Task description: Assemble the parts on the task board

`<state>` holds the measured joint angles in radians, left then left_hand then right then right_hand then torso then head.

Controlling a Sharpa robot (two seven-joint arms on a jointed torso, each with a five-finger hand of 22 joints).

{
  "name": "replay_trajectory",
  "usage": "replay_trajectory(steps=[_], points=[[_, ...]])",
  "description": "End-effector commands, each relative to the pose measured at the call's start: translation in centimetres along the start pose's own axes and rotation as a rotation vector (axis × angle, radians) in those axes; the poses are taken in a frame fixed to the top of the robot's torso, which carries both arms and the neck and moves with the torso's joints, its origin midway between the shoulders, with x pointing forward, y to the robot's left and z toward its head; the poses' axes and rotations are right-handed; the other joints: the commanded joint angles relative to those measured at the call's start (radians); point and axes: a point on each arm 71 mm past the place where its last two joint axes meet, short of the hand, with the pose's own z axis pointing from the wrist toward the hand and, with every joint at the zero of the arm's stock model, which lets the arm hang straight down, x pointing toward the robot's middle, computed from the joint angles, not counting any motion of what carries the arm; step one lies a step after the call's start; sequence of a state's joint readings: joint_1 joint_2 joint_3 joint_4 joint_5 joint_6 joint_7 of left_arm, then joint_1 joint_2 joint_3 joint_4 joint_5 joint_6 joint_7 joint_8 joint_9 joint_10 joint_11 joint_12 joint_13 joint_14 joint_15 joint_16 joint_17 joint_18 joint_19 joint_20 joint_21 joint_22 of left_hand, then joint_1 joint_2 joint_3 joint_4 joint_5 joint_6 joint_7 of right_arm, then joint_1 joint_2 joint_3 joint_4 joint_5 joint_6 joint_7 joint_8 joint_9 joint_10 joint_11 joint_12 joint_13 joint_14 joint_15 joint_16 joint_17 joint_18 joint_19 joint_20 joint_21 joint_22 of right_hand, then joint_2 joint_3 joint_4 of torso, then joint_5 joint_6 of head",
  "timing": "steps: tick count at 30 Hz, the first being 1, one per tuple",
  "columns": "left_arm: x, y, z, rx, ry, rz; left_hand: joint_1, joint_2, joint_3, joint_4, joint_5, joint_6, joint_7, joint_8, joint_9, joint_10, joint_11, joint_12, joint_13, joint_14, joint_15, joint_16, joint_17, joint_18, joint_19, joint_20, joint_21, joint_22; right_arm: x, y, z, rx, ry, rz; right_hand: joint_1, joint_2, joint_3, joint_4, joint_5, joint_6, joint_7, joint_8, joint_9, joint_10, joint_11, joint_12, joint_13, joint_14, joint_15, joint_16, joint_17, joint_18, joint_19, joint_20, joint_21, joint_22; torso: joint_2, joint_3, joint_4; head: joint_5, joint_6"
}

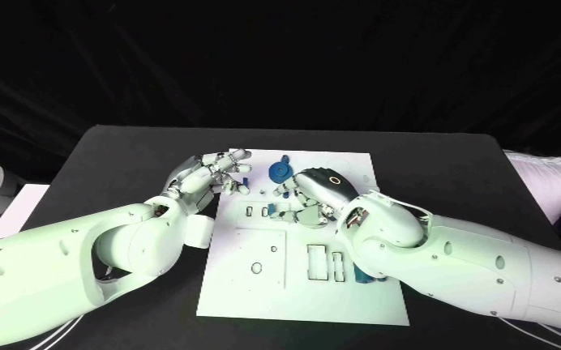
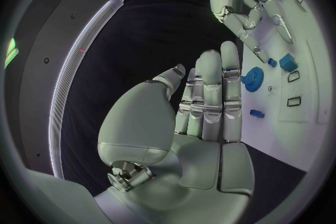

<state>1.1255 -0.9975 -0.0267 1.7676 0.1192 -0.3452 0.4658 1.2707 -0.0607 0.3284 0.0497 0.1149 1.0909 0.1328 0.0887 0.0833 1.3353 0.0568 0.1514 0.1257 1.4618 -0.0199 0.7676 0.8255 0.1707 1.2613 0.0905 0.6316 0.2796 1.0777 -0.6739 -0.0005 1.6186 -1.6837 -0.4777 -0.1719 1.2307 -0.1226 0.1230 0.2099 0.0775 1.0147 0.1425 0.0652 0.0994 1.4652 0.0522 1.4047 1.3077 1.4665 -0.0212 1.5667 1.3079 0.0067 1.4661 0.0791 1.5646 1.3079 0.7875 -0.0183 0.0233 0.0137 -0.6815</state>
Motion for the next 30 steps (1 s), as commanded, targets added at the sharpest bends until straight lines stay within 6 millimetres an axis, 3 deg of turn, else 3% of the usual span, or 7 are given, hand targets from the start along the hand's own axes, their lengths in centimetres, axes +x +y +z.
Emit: replay_trajectory(steps=[1, 4, 6, 9, 15, 21, 30], points=[[0.4, 0.5, 0.1, -0.067, 0.083, 0.087, -0.021, -0.014, -0.014, 0.002, -0.006, 0.001, -0.013, -0.002, 0.006, 0.045, -0.014, 0.044, 0.049, 0.064, -0.020, 0.368, 0.333, -0.013, 0.056, -0.016, 0.173, 0.177, -1.1, 0.6, -0.7, -0.138, -0.025, 0.123, 0.013, 0.001, 0.002, 0.005, 0.010, 0.003, -0.003, 0.004, 0.003, 0.031, 0.004, -0.003, 0.180, 0.104, 0.005, 0.004, 0.263, -0.007, 0.105, 0.010, 0.006, 0.263, -0.004, 0.0003, 0.0002, -0.002, 0.000], [0.0, 0.9, 0.4, -0.127, 0.099, 0.162, -0.061, -0.016, -0.047, 0.019, -0.006, 0.012, -0.019, 0.007, 0.021, 0.084, -0.031, 0.136, 0.137, 0.088, -0.024, 0.667, 0.614, -0.051, 0.125, -0.029, 0.434, 0.505, -2.4, 0.1, -1.7, -0.149, -0.006, 0.169, 0.020, -0.001, -0.013, 0.006, 0.040, 0.004, -0.003, 0.004, 0.005, 0.025, 0.003, -0.014, 0.174, 0.103, 0.005, 0.002, 0.259, -0.005, 0.101, 0.010, 0.002, 0.256, -0.007, 0.0017, 0.0015, -0.004, 0.001], [-0.3, 1.2, 0.7, -0.195, 0.120, 0.247, -0.075, -0.014, -0.082, 0.019, -0.005, 0.026, -0.031, 0.033, 0.051, 0.078, -0.054, 0.421, 0.422, 0.109, -0.034, 0.803, 0.745, -0.086, 0.174, -0.035, 0.627, 0.760, -3.8, -0.7, -2.6, -0.129, -0.002, 0.212, 0.029, 0.004, -0.017, 0.004, 0.052, 0.004, -0.003, 0.004, 0.006, 0.023, 0.003, -0.016, 0.173, 0.103, 0.005, 0.001, 0.257, -0.005, 0.100, 0.010, 0.001, 0.254, -0.011, 0.0025, 0.0000, -0.003, -0.001], [-0.5, 1.0, 1.3, -0.294, 0.175, 0.368, -0.150, 0.010, -0.123, 0.079, -0.007, 0.035, -0.032, 0.062, 0.081, 0.072, -0.050, 0.727, 0.733, 0.109, -0.028, 0.803, 0.745, -0.096, 0.188, -0.042, 0.701, 0.862, -5.7, -1.9, -3.5, -0.084, -0.010, 0.254, 0.035, 0.009, -0.019, 0.002, 0.059, 0.007, -0.004, 0.005, 0.007, 0.023, 0.002, -0.016, 0.173, 0.103, 0.004, 0.000, 0.256, -0.004, 0.100, 0.009, 0.001, 0.254, -0.016, 0.0026, -0.0017, -0.006, 0.000], [-1.1, -0.6, 2.4, -0.476, 0.266, 0.729, -0.178, 0.023, -0.234, 0.142, -0.008, 0.029, -0.066, 0.194, 0.209, 0.103, -0.063, 1.130, 1.139, 0.109, -0.048, 0.803, 0.745, -0.116, 0.212, -0.050, 0.792, 1.000, -10.1, -5.8, -5.3, 0.059, -0.053, 0.324, 0.043, 0.014, -0.022, -0.001, 0.070, 0.006, -0.004, 0.004, 0.008, 0.022, 0.002, -0.018, 0.171, 0.102, 0.004, -0.001, 0.253, -0.004, 0.098, 0.009, -0.001, 0.252, -0.031, 0.0039, -0.0105, -0.001, -0.006], [-1.0, -2.7, 3.5, -0.592, 0.265, 1.050, -0.139, 0.060, -0.357, 0.217, -0.005, -0.102, -0.090, 0.440, 0.492, 0.142, -0.082, 1.272, 1.289, 0.109, -0.061, 0.803, 0.745, -0.125, 0.220, -0.064, 0.830, 1.064, -12.8, -9.1, -6.8, 0.170, -0.106, 0.357, 0.048, 0.017, -0.026, -0.004, 0.081, 0.005, -0.004, 0.004, 0.008, 0.022, 0.002, -0.018, 0.171, 0.102, 0.004, -0.002, 0.253, -0.004, 0.099, 0.009, 0.000, 0.252, -0.043, 0.0073, -0.0106, 0.009, -0.016], [0.7, -3.7, 5.2, -0.682, 0.148, 1.331, -0.123, 0.060, -0.409, 0.239, -0.006, -0.153, -0.083, 0.468, 0.551, 0.129, -0.077, 1.253, 1.275, 0.109, -0.060, 0.803, 0.745, -0.137, 0.245, -0.061, 0.862, 1.127, -13.5, -11.1, -7.3, 0.248, -0.103, 0.385, 0.077, 0.013, -0.041, -0.027, 0.083, 0.003, -0.003, 0.003, 0.010, 0.019, 0.003, -0.023, 0.167, 0.101, 0.004, -0.004, 0.248, -0.003, 0.096, 0.009, -0.003, 0.247, -0.054, 0.0127, -0.0124, 0.022, -0.026]])
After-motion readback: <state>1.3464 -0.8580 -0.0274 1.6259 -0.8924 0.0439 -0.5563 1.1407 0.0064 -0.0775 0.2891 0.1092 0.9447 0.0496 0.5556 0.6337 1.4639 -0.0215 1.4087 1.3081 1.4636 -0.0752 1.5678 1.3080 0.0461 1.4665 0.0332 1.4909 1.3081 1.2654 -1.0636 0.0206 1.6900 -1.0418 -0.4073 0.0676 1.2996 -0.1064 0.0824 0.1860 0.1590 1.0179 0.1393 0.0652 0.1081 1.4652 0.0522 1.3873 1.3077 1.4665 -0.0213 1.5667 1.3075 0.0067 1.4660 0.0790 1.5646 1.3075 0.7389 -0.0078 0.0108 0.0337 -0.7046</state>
